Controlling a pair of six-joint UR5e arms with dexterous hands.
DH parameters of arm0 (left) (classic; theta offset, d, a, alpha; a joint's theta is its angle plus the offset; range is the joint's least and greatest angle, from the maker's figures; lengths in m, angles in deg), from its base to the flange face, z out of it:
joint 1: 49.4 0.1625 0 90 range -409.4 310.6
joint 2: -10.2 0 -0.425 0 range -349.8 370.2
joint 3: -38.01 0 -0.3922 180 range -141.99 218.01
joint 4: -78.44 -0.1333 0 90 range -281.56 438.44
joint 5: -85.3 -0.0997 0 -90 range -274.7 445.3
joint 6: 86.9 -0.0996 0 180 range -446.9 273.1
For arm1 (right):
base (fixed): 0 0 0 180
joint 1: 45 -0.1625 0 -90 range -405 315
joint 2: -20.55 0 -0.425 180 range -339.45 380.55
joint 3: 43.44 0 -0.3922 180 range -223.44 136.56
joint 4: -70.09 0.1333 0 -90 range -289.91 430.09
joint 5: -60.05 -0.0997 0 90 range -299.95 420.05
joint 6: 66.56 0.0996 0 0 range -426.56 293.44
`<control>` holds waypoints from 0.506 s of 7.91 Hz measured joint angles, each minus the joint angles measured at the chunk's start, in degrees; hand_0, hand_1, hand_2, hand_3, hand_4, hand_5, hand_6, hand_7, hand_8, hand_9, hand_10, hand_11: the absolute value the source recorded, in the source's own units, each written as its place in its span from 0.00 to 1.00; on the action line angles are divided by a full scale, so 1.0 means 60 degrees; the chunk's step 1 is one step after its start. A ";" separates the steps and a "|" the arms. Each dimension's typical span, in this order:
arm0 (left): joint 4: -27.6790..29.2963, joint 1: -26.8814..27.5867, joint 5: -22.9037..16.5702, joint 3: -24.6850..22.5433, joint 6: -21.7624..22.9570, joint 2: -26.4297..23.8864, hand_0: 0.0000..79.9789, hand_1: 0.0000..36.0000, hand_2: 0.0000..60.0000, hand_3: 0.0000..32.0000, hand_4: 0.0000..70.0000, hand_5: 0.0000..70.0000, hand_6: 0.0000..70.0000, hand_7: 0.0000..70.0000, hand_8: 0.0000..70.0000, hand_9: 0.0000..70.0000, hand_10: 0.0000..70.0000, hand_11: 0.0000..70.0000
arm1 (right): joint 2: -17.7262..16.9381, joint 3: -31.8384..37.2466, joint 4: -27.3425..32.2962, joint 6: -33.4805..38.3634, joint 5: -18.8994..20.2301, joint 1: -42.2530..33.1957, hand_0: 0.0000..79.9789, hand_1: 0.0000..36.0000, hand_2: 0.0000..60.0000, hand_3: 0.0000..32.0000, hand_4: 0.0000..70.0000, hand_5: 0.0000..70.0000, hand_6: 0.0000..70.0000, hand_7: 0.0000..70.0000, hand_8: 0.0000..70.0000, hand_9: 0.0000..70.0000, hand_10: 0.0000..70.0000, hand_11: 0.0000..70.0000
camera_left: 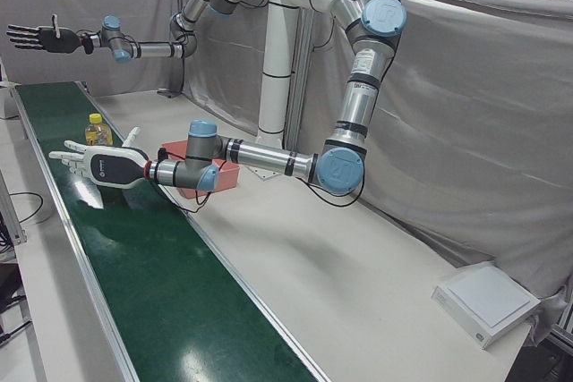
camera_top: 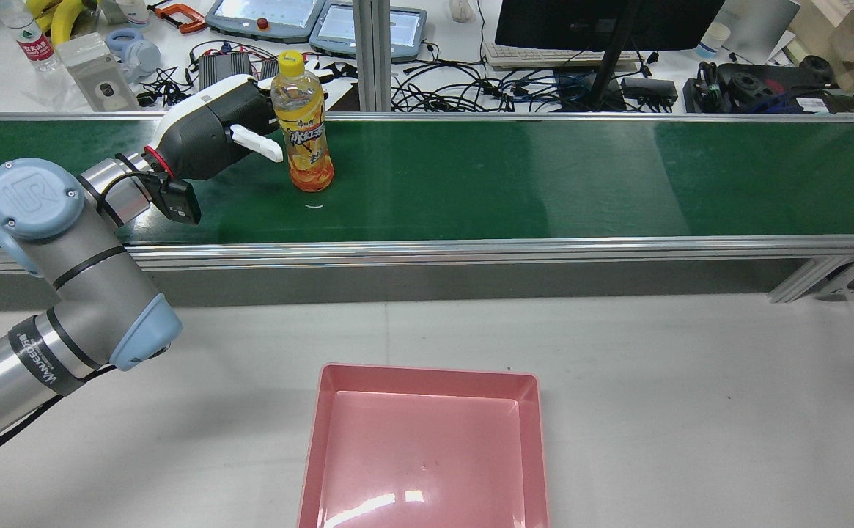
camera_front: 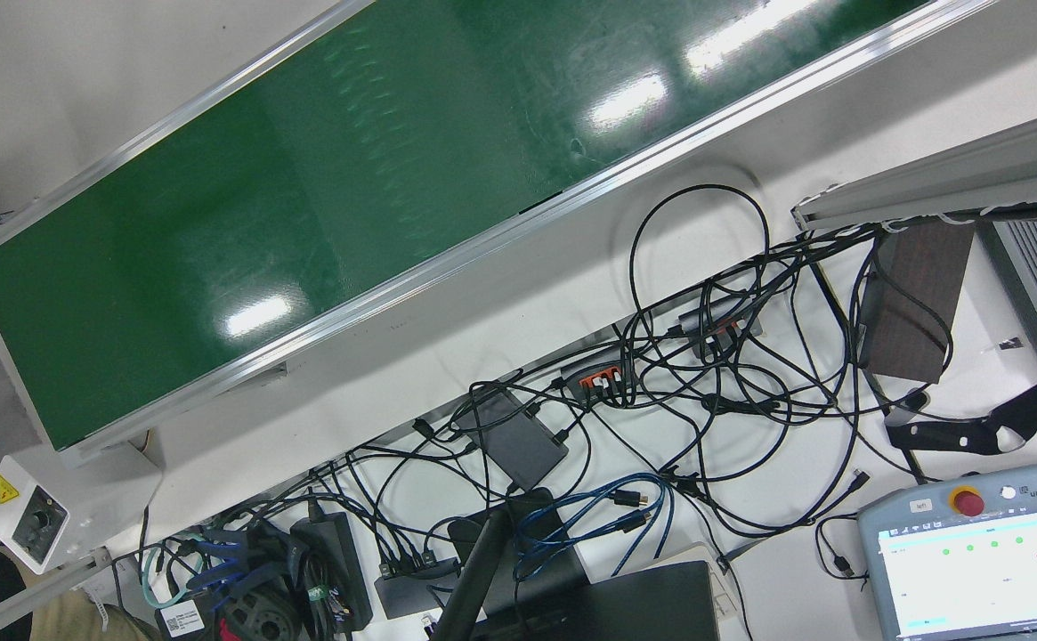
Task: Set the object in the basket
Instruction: 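Close the left hand's fingers around the bottle's middle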
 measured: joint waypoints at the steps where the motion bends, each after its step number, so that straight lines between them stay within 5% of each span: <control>1: -0.0149 0.0094 0.0003 -0.0001 -0.0020 -0.0112 0.64 0.38 0.36 0.00 0.60 0.71 0.39 0.58 0.59 0.82 0.78 1.00 | 0.0000 0.0000 0.0000 0.0000 0.0000 0.0000 0.00 0.00 0.00 0.00 0.00 0.00 0.00 0.00 0.00 0.00 0.00 0.00; 2: -0.0484 0.0135 0.0004 -0.0013 -0.0033 -0.0235 0.64 0.39 0.72 0.00 1.00 1.00 0.68 0.95 0.79 1.00 1.00 1.00 | 0.0001 0.0000 0.0000 0.0005 0.0000 0.0000 0.00 0.00 0.00 0.00 0.00 0.00 0.00 0.00 0.00 0.00 0.00 0.00; 3: -0.0823 0.0145 0.0005 -0.0024 -0.0034 -0.0368 0.63 0.43 0.95 0.00 1.00 1.00 0.84 1.00 0.93 1.00 1.00 1.00 | -0.0003 0.0000 0.0000 0.0010 0.0000 0.0000 0.00 0.00 0.00 0.00 0.00 0.00 0.00 0.00 0.00 0.00 0.00 0.00; 4: -0.1024 0.0143 0.0004 -0.0028 -0.0032 -0.0461 0.63 0.48 1.00 0.00 1.00 1.00 0.91 1.00 1.00 1.00 1.00 1.00 | -0.0003 0.0000 0.0000 0.0013 0.0000 0.0000 0.00 0.00 0.00 0.00 0.00 0.00 0.00 0.00 0.00 0.00 0.00 0.00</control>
